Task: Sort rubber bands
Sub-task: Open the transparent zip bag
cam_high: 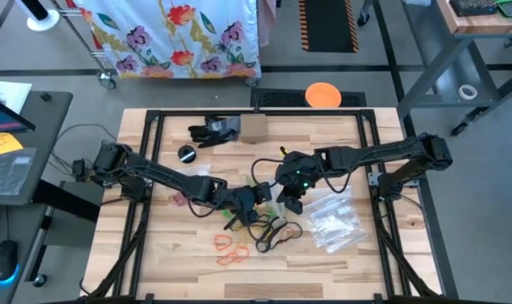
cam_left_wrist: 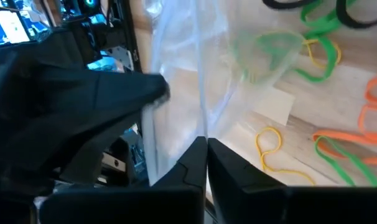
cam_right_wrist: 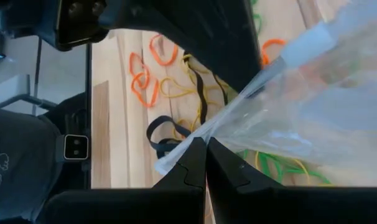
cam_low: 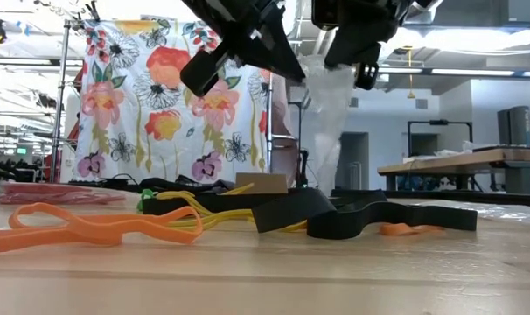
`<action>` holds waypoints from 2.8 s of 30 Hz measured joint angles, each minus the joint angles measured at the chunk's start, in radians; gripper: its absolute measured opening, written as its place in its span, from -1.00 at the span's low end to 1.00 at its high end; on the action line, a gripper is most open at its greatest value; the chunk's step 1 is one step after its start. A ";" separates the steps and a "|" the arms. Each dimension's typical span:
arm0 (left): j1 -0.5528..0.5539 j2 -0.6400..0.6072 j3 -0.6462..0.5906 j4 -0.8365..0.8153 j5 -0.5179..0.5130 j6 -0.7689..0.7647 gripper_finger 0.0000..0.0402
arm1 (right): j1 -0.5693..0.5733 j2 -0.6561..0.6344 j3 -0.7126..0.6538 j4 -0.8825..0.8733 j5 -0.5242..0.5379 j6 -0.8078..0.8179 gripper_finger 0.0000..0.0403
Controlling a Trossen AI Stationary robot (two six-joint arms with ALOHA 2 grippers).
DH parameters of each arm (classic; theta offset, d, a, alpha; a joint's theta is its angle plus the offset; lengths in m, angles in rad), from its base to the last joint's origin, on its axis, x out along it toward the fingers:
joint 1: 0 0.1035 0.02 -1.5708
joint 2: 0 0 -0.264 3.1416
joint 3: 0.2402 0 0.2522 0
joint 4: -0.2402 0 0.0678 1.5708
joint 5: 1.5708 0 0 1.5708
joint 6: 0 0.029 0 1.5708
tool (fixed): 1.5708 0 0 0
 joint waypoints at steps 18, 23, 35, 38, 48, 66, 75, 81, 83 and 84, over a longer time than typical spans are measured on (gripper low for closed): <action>-0.068 0.000 0.000 -0.021 -0.183 -0.178 -1.00 | -0.022 0.000 0.000 0.011 0.248 0.125 -0.73; -0.067 0.000 0.000 -0.021 -0.212 -0.182 -1.00 | -0.009 0.000 0.000 0.005 0.291 0.159 -0.44; -0.023 -0.076 -0.006 -0.194 -0.056 -0.776 -1.00 | 0.008 0.093 0.000 -0.135 0.380 0.118 -0.37; 0.010 -0.146 -0.050 -0.242 0.040 -0.931 -1.00 | -0.004 0.059 -0.001 -0.209 0.404 0.098 -0.44; 0.027 -0.421 -0.496 0.164 0.078 -1.265 -1.00 | -0.049 -0.285 -0.353 -0.086 0.509 0.202 -0.57; 0.009 -0.487 -0.778 0.787 0.081 -1.286 -1.00 | -0.132 -0.026 -0.745 0.848 0.316 0.490 -0.57; 0.009 -0.487 -0.778 0.742 0.080 -1.265 -1.00 | -0.105 0.174 -0.528 0.837 0.292 0.326 -0.96; 0.010 -0.487 -0.778 0.785 0.078 -1.340 -1.00 | -0.036 0.114 -0.253 0.508 0.372 -0.011 -0.99; 0.019 -0.494 -0.778 0.809 0.064 -1.390 -1.00 | 0.012 0.092 -0.163 0.422 0.428 -0.172 -0.99; 0.029 -0.501 -0.778 0.821 0.057 -1.428 -1.00 | 0.038 0.085 -0.123 0.388 0.457 -0.252 -0.99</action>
